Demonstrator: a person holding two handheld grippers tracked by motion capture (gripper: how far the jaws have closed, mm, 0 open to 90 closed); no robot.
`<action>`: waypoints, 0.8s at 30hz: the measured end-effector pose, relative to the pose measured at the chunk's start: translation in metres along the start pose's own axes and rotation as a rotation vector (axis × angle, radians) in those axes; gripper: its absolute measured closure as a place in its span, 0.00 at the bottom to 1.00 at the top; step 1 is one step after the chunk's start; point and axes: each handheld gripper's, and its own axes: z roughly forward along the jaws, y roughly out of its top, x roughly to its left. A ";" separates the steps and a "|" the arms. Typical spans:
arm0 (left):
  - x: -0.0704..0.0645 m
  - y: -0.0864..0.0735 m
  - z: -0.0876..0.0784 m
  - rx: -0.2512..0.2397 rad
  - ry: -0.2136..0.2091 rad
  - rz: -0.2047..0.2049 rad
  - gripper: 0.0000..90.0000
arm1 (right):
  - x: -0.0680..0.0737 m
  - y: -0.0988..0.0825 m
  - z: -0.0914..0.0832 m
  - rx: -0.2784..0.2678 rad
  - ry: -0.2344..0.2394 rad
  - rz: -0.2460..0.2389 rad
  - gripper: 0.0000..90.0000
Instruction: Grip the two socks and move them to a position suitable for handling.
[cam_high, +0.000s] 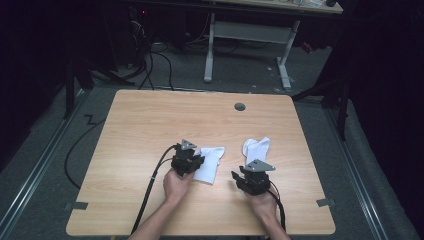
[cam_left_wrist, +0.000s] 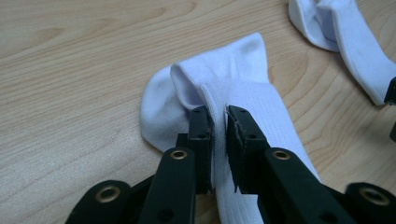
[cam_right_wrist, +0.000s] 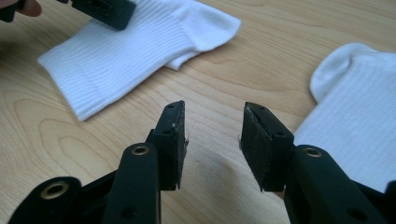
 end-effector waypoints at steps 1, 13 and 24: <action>0.001 0.000 0.001 0.006 -0.002 -0.002 0.88 | 0.001 0.000 0.001 0.001 0.003 0.002 0.67; -0.002 -0.001 0.000 0.023 -0.003 0.015 0.73 | 0.026 0.008 0.015 0.019 0.064 -0.041 0.67; 0.011 0.003 -0.018 -0.017 0.044 0.003 0.60 | 0.049 0.016 0.027 0.020 0.130 -0.067 0.71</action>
